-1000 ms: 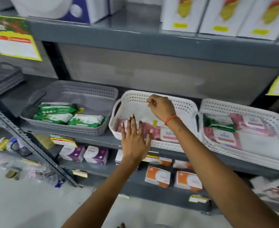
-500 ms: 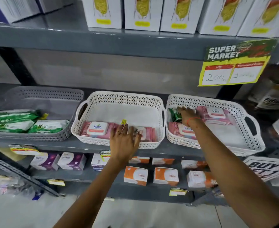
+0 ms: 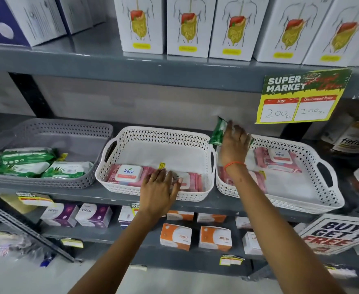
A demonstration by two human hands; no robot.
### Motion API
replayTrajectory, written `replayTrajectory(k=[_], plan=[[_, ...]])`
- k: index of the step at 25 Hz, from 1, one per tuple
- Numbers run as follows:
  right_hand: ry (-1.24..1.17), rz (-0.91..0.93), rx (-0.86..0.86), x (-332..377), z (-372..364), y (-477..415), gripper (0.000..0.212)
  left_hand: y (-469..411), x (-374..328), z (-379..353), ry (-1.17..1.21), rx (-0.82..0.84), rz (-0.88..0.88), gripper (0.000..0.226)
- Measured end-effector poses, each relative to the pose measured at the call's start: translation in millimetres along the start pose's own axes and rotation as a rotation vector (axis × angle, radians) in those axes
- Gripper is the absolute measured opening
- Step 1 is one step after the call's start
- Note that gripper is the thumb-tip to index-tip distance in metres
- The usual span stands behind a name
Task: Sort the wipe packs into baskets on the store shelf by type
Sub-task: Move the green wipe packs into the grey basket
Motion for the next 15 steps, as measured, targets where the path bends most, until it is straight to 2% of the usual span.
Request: replayTrajectory(k=[4, 7, 9, 11, 15], plan=[[-0.200, 0.328, 0.015, 80, 12, 41, 0.077, 16, 64, 14, -0.032, -0.094, 0.104, 0.070], [-0.366, 0.537, 0.076, 146, 6, 79, 0.075, 50, 146, 33, -0.070, -0.252, 0.345, 0.069], [-0.407, 0.678, 0.117, 198, -7, 103, 0.073, 76, 195, 44, -0.052, -0.301, 0.509, 0.071], [-0.381, 0.775, 0.188, 247, -29, 127, 0.070, 90, 220, 48, -0.045, -0.288, 0.533, 0.071], [-0.166, 0.985, 0.231, 338, -79, 168, 0.068, 97, 227, 46, -0.048, -0.272, 0.537, 0.068]])
Point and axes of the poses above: each hand's wrist, its own y-axis away from the middle knuckle, its own z-axis out of the back of the hand, x = y × z, the point moved 5 cm from there along -y, towards the middle knuckle, and after that the axes turned 12 degrees about -z, right-handed, at the moved point
